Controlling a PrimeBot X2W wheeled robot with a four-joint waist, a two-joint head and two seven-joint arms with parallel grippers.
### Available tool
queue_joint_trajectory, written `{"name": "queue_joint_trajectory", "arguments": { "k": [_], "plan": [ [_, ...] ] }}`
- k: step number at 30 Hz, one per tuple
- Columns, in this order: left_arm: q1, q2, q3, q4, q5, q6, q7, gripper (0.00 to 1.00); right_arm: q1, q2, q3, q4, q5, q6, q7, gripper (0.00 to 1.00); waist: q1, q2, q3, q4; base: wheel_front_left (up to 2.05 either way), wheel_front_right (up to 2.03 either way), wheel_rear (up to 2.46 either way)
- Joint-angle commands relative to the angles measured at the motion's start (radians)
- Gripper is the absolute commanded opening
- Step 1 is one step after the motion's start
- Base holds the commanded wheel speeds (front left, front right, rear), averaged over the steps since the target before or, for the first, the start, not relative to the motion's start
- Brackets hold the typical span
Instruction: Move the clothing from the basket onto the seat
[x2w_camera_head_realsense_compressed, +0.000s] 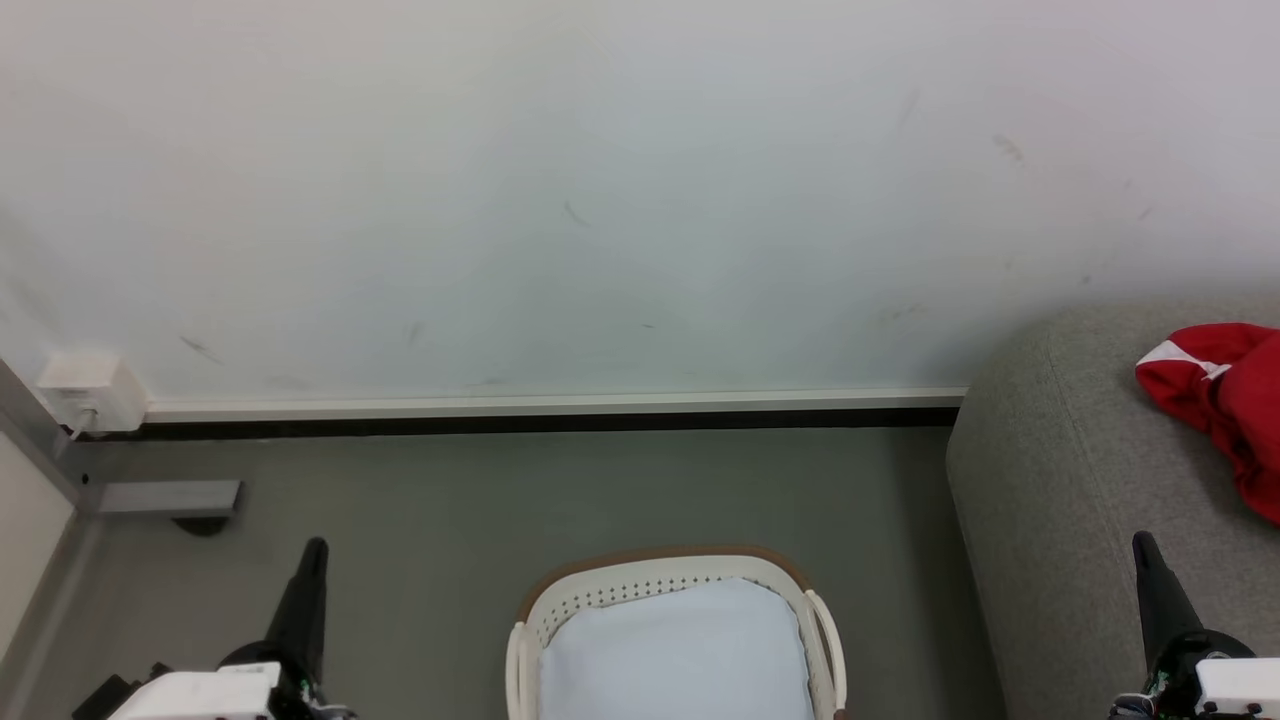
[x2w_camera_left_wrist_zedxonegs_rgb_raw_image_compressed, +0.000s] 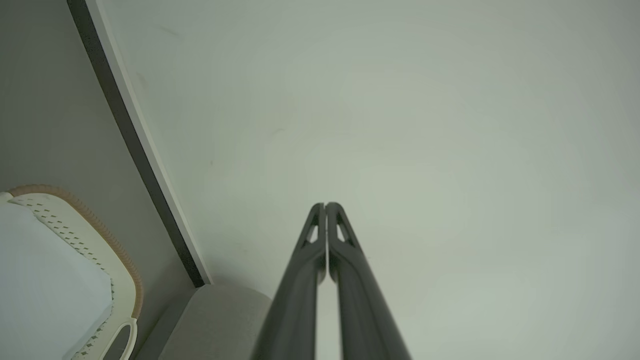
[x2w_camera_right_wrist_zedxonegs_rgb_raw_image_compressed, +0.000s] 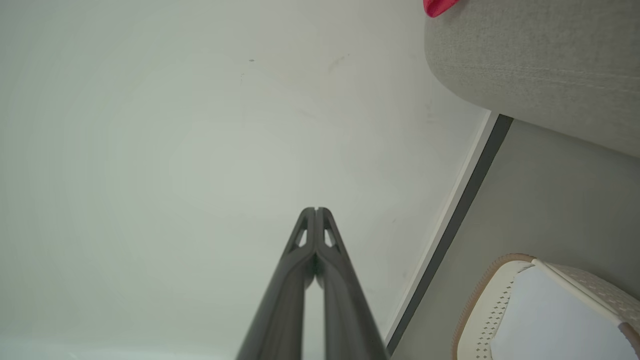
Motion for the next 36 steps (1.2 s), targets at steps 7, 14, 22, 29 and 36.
{"name": "queue_joint_trajectory", "arguments": {
  "k": [7,14,22,29,36],
  "plan": [
    [-0.016,0.009,0.003,-0.008,-0.067,-0.003,0.017,0.0,-0.013,0.005,-0.018,-0.009,0.051,-0.002,0.018,0.0,0.0,0.0,0.004,0.006,0.0,0.0,0.0],
    [-0.016,0.008,0.003,-0.008,-0.074,-0.003,0.02,0.0,-0.012,0.005,-0.019,-0.01,0.051,-0.002,0.017,0.0,0.0,0.0,0.004,0.007,0.0,0.0,0.0],
    [-0.016,0.008,0.003,-0.008,-0.074,-0.003,0.02,0.0,-0.012,0.005,-0.02,-0.009,0.05,-0.002,0.017,0.0,0.0,0.0,0.004,0.007,0.0,0.0,0.0],
    [-0.016,0.008,0.003,-0.008,-0.073,-0.003,0.02,0.0,-0.012,0.005,-0.02,-0.009,0.05,-0.002,0.017,0.0,0.0,0.0,0.004,0.007,0.0,0.0,0.0],
    [-0.016,0.008,0.003,-0.008,-0.073,-0.003,0.02,0.0,-0.012,0.005,-0.02,-0.009,0.05,-0.002,0.018,0.0,0.0,0.0,0.004,0.007,0.0,0.0,0.0]
  ]
}}
